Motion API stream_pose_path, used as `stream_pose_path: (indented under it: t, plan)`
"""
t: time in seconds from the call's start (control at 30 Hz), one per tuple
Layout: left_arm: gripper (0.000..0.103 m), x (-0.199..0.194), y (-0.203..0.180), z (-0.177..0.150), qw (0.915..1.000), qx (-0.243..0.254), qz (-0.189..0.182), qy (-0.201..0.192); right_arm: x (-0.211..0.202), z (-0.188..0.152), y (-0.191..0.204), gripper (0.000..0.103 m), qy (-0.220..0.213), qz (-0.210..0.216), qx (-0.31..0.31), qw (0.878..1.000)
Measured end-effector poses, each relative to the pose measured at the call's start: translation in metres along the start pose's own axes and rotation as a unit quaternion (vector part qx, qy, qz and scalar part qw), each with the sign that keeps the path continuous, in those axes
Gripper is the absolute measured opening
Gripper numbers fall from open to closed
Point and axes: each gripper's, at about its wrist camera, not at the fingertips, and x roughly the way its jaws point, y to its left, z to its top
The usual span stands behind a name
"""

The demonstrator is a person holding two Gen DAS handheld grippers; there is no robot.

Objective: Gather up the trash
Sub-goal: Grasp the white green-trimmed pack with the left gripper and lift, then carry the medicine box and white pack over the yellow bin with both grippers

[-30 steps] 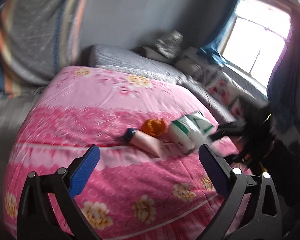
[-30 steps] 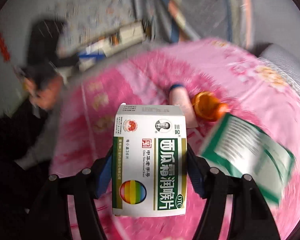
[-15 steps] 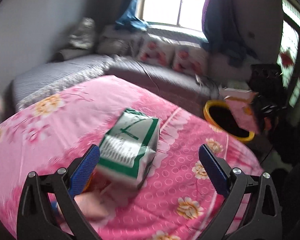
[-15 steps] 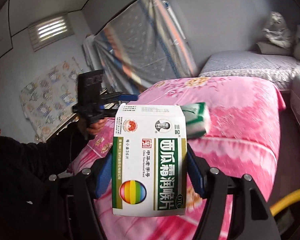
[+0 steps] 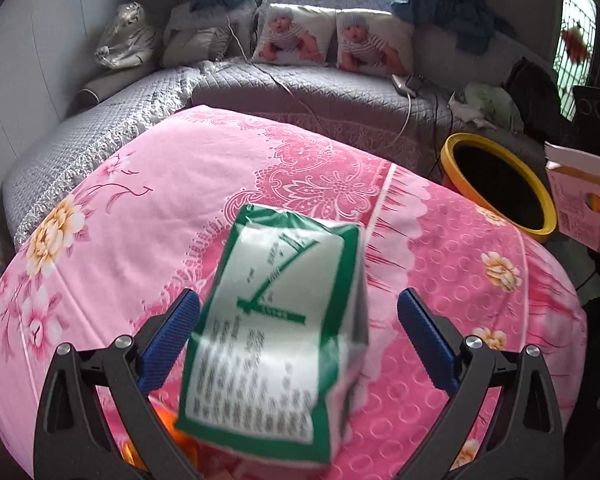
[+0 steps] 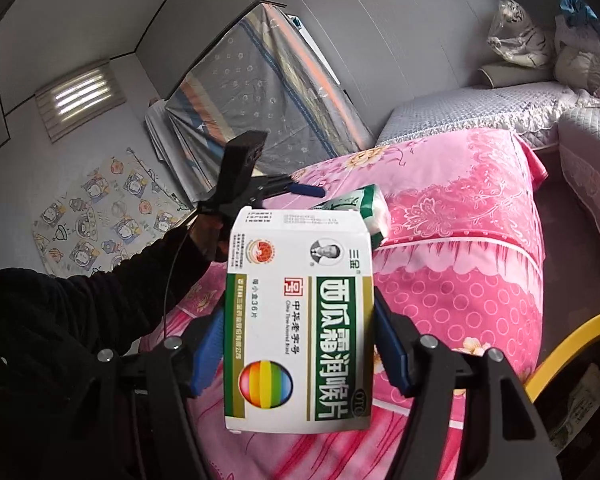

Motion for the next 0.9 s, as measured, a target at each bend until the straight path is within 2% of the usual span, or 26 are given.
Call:
stream_pose_path:
  t: [0.13,0.3,0.33,0.37,0.4,0.47,0.5,0.57,0.67,0.77,0.9]
  plan:
    - [0.095,0.028,0.006,0.006,0.9994,0.003,-0.002,0.035,0.005,-0.001,-0.004,0.062,0.002,0.006,0.004,1.0]
    - [0.094,0.051,0.005,0.007,0.9986,0.006,0.005,0.053,0.007,-0.003,-0.011,0.062,0.002,0.004,0.012,1.0]
    - [0.092,0.053,0.006,0.007,0.9986,0.006,0.006,0.053,0.006,-0.003,-0.011,0.062,0.001,0.003,0.016,1.0]
    - [0.083,0.053,0.007,0.007,0.9986,0.003,0.007,0.052,0.005,-0.004,-0.013,0.062,-0.001,0.002,0.019,1.0]
    - [0.081,0.053,0.007,0.007,0.9986,0.001,0.011,0.052,0.002,-0.004,-0.011,0.062,-0.003,0.001,0.02,1.0]
    - [0.061,0.053,0.006,0.007,0.9983,-0.002,0.029,0.051,0.0,-0.004,-0.011,0.062,-0.005,-0.002,0.023,1.0]
    - [0.056,0.052,0.005,0.006,0.9979,-0.006,0.04,0.05,-0.002,-0.005,-0.01,0.062,-0.007,-0.003,0.024,1.0]
    - [0.048,0.045,0.004,0.004,0.9977,-0.017,0.051,0.042,-0.005,-0.004,-0.006,0.062,-0.012,-0.004,0.025,1.0]
    - [0.045,0.028,-0.003,0.003,0.9974,-0.026,0.063,0.025,-0.012,-0.006,0.003,0.062,-0.019,-0.007,0.024,1.0]
    - [0.045,-0.008,-0.016,0.002,0.997,-0.043,0.06,-0.02,-0.021,-0.008,0.007,0.062,-0.025,-0.009,0.028,0.999]
    - [0.046,-0.061,-0.052,0.008,0.9904,-0.069,0.08,-0.089,-0.034,-0.012,0.014,0.062,-0.043,-0.003,0.034,0.998]
